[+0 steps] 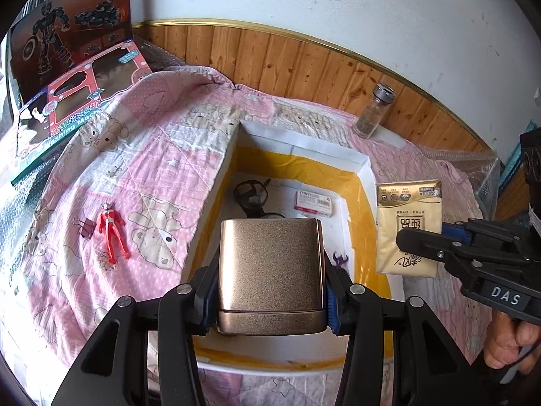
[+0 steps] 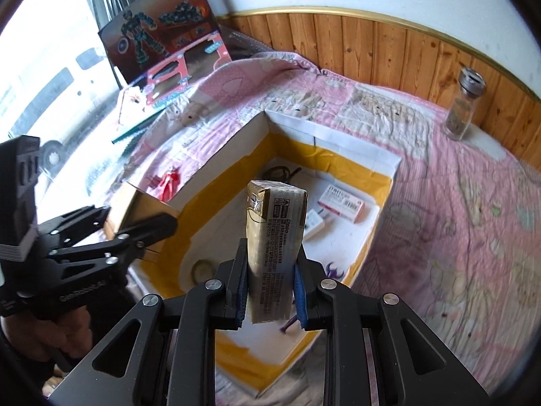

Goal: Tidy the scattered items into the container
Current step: 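Carry the gold tin and tissue pack with both tools over the box, then open both tools to drop the tin and tissue pack into the box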

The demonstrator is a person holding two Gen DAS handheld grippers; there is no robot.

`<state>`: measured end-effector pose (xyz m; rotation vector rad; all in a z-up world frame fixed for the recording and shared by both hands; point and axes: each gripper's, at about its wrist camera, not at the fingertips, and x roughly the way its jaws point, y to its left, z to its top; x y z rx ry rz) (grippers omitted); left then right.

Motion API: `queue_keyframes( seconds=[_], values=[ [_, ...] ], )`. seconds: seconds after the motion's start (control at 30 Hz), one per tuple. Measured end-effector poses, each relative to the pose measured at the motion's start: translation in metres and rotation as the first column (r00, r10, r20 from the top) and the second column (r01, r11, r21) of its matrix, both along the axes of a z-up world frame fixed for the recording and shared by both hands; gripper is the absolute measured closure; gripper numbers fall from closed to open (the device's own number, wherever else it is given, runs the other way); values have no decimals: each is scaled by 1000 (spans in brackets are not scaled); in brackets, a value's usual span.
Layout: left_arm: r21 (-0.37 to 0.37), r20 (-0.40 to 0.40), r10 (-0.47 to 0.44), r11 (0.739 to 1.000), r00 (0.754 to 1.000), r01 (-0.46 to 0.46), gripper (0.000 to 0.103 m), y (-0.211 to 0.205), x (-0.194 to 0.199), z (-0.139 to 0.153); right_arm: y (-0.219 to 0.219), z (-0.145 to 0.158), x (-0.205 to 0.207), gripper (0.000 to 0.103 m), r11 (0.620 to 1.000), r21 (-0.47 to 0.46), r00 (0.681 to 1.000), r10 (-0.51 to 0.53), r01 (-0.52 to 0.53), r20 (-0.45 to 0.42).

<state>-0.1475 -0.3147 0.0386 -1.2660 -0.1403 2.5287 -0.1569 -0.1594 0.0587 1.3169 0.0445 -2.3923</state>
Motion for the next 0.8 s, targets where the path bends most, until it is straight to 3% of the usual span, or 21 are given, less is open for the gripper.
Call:
queue_keyframes(
  seconds=[0.3, 0.57, 0.8],
  values=[
    [-18, 0, 15, 1000, 1000, -15, 54, -4, -26, -7, -16, -13, -48, 79, 997, 76, 1000, 16, -17, 9],
    [-30, 69, -71, 997, 995, 74, 54, 11, -19, -27, -28, -27, -85, 80, 992, 120, 999, 39, -42, 32],
    [-71, 97, -68, 995, 993, 75, 54, 18, -25, -44, -38, -39, -103, 79, 987, 145, 997, 61, -69, 56]
  ],
)
